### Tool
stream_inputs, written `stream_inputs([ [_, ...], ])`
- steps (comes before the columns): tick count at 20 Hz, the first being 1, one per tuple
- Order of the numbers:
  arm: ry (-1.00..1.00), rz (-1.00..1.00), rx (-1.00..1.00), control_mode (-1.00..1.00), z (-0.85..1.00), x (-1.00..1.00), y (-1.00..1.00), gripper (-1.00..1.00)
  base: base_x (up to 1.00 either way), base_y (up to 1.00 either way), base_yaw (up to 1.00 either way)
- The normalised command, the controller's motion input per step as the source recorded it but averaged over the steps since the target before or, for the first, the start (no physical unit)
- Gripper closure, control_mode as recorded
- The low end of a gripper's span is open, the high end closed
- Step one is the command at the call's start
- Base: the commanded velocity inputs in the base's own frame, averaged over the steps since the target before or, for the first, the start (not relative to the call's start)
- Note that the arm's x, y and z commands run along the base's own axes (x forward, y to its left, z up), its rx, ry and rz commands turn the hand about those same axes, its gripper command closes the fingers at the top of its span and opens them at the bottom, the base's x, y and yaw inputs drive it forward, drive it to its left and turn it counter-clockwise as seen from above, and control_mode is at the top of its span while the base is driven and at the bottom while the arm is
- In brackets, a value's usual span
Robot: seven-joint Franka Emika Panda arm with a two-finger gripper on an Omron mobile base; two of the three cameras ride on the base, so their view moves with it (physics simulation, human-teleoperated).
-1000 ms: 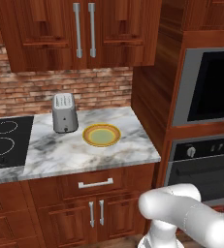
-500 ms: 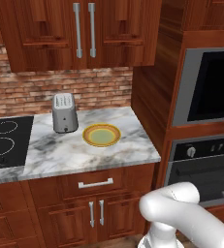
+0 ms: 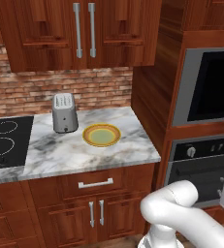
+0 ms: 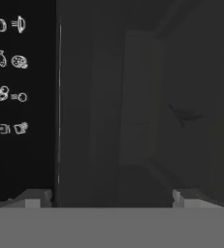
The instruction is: Take the fish from the oven and place it on the plate on the counter.
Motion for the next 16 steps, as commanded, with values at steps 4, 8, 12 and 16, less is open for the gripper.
stream_inputs([
  [4,0.0,0.0,0.02,-1.0,0.0,0.48,0.13,-1.0,0.0,0.0,0.0],
  [8,0.0,0.0,0.08,-1.0,0.0,0.23,0.04,-1.0,0.0,0.0,0.0],
  [12,0.01,0.05,0.18,-1.0,0.0,0.14,0.0,-1.0,0.0,0.0,0.0],
  [16,0.0,0.06,0.18,-1.0,0.0,0.02,0.0,-1.0,0.0,0.0,0.0],
])
